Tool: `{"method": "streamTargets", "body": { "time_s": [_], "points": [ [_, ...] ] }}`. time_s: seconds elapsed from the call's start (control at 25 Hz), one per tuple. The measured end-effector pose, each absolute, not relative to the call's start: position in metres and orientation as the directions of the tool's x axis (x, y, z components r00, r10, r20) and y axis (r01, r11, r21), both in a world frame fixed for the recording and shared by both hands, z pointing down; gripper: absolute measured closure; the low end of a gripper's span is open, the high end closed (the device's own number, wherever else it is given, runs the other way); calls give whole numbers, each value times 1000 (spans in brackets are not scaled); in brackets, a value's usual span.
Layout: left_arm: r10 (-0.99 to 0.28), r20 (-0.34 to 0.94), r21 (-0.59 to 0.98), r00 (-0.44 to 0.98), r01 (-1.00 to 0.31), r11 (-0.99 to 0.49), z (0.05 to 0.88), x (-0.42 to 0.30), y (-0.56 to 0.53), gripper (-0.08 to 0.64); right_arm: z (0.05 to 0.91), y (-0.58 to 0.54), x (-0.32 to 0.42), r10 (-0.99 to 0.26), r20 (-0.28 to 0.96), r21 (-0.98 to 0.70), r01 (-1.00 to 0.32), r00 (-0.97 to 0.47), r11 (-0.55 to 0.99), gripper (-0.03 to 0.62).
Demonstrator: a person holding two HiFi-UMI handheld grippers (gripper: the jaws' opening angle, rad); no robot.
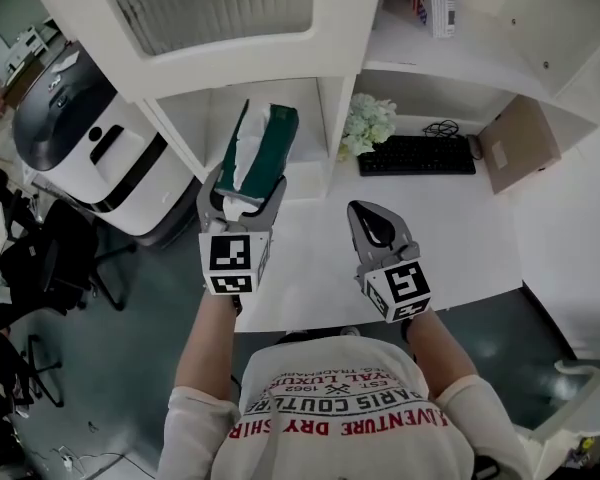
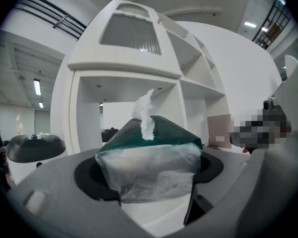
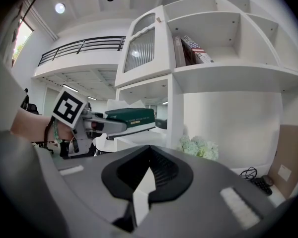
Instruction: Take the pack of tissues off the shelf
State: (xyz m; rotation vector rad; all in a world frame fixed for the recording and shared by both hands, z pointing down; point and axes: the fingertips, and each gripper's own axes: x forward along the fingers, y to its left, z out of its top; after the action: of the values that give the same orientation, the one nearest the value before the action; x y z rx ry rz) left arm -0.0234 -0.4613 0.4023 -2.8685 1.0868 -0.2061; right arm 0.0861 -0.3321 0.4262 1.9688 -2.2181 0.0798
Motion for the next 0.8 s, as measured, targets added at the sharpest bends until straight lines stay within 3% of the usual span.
{"method": "streamTargets", "body": {
  "time_s": [0.2,0.8],
  "points": [
    [-690,74,-189,720,-669,-718,395,-51,-412,149,420,-311,80,-980,150,72,-987,-130,142,595],
    [-771,52,-148,635,-759,-634,381,-113,-298,146,383,-242,69,-982,54,99,-978,-180,185,595]
  ]
}}
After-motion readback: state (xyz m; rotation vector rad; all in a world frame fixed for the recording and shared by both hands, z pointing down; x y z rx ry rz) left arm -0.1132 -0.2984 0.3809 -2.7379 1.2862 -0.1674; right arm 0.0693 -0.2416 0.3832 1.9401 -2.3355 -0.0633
